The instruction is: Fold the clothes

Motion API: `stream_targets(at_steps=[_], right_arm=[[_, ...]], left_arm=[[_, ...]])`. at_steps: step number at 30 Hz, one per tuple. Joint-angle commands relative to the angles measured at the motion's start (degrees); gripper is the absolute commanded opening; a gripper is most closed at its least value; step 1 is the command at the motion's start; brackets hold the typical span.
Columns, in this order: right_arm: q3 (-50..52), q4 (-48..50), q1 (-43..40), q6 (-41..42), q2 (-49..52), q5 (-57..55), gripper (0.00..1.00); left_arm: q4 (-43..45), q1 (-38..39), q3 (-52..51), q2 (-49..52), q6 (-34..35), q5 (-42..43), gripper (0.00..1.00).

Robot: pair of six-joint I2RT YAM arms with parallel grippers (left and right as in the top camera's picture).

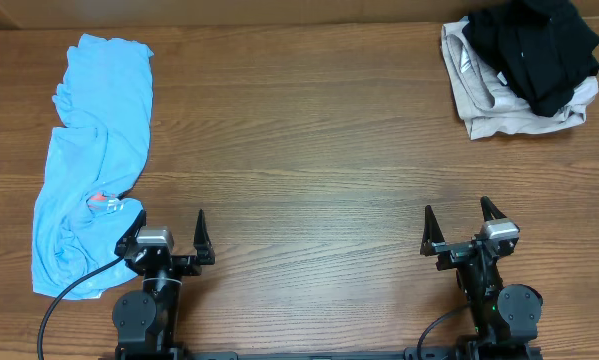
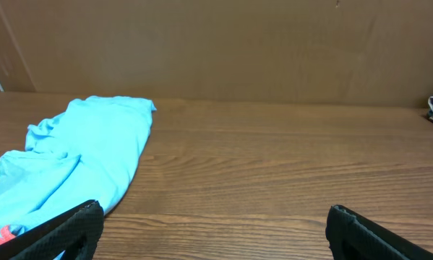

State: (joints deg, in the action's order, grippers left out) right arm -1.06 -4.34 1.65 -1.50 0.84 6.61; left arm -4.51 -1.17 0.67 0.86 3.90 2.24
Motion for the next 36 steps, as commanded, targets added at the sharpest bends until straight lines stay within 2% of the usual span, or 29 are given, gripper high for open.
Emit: stream_targets(at_steps=[1, 9, 16, 23, 26, 30, 36], right_arm=[[0.6, 0.2, 0.4, 0.3, -0.7, -0.6, 1.00], [0.6, 0.3, 0.4, 0.3, -0.7, 0.4, 1.00], [0.6, 5.0, 0.4, 0.3, -0.7, 1.0, 1.00], [0.5, 10.1, 0.4, 0.3, -0.7, 7.9, 1.00], [-0.7, 9.9, 0.4, 0.3, -0.7, 9.2, 1.00], [-4.1, 7.7, 0.4, 0.5, -0.7, 9.6, 1.00], [-12.4, 3.7, 0.4, 0.5, 2.8, 10.6, 1.00]], left_arm=[[0.1, -0.4, -0.4, -0.5, -1.3, -0.8, 1.00], [0.1, -0.4, -0.4, -0.5, -1.2, -0.7, 1.00], [1.4, -0.4, -0.4, -0.5, -1.1, 0.4, 1.00], [5.4, -0.4, 1.8, -0.5, -1.1, 6.5, 1.00], [1.8, -0.4, 5.6, -0.5, -1.4, 6.8, 1.00], [-6.4, -0.4, 13.4, 0.4, -5.7, 6.1, 1.00], [-13.6, -0.4, 26.6, 9.1, -7.8, 6.2, 1.00]])
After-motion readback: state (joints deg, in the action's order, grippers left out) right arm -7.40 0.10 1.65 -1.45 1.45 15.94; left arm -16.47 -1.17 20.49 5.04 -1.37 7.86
